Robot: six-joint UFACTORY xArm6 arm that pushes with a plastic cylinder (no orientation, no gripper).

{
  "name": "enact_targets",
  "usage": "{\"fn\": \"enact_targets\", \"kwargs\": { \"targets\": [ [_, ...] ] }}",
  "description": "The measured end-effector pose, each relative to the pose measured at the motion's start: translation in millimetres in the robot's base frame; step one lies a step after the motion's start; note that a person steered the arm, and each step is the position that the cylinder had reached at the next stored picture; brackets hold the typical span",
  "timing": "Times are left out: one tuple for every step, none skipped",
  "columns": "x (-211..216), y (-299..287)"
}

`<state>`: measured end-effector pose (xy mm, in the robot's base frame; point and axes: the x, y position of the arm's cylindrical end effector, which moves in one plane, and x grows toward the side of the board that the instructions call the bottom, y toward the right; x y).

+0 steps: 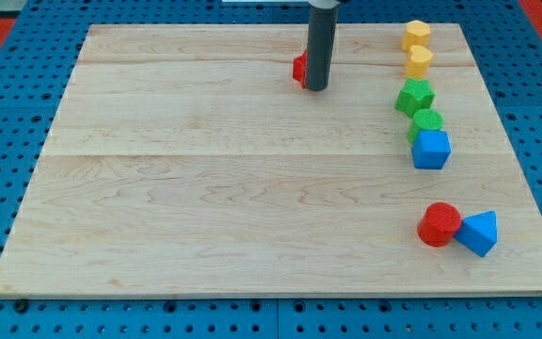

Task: Move the red star to the top center of the board

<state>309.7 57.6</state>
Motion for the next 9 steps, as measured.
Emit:
{"fn": "enact_targets", "kwargs": {
  "targets": [
    [-32.7, -0.1],
    [-33.3, 39.4],
    [-69.5, 39.3],
    [-70.3, 32.8],
    [-70.3, 28.9],
    [-70.3, 28.9],
    [-70.4, -1.5],
    [-68.8, -31.1],
    [-48.4, -4.9]
  ]
}}
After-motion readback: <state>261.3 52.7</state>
